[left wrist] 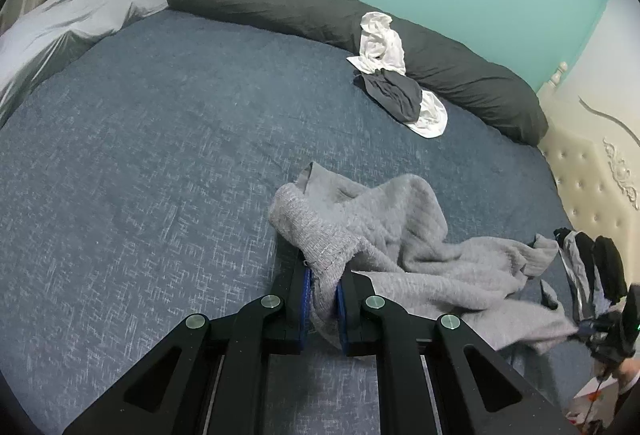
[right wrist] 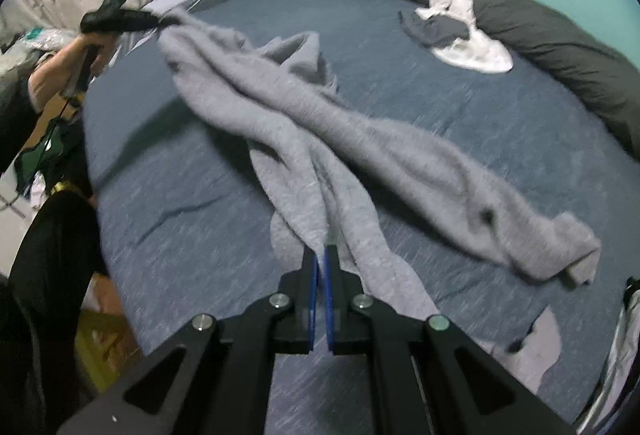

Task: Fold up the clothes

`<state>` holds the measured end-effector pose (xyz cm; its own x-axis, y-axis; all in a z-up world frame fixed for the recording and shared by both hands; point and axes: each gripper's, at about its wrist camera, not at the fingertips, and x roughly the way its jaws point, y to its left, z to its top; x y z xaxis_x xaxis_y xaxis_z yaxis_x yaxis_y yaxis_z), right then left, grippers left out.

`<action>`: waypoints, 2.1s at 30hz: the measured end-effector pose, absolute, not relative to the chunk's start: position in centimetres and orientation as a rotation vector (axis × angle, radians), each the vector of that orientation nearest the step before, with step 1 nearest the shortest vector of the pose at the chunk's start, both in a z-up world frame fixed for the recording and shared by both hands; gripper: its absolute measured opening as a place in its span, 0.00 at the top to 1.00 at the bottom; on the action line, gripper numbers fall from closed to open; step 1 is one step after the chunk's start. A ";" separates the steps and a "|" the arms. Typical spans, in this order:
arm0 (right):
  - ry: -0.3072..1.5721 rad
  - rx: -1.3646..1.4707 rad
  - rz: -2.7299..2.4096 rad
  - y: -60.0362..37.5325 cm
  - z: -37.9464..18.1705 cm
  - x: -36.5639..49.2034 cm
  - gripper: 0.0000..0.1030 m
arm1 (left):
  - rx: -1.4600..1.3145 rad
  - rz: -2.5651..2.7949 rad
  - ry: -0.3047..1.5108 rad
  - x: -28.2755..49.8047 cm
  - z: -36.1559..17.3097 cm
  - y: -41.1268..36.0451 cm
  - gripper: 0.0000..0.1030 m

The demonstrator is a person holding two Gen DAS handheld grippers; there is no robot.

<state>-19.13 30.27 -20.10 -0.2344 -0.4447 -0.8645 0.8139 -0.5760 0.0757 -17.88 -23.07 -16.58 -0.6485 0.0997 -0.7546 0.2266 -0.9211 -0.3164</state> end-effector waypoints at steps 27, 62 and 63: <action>0.137 1.196 -2.049 31.1 -23.4 -30.3 0.61 | 1.357 -2.725 0.607 -17.4 -19.4 -24.1 0.60; 0.123 1.328 -2.112 29.6 -29.1 -41.3 0.45 | 1.571 -2.667 0.459 -38.6 -29.7 -22.9 0.50; 0.135 1.328 -2.108 29.5 -29.3 -41.4 0.43 | 1.578 -2.675 0.446 -38.9 -29.9 -22.8 0.53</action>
<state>-41.40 29.51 -29.28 -0.2888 -0.4572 -0.8411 0.5607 -0.7929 0.2385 -38.88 -22.84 -29.86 -0.4944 0.1397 -0.8579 0.1464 -0.9595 -0.2406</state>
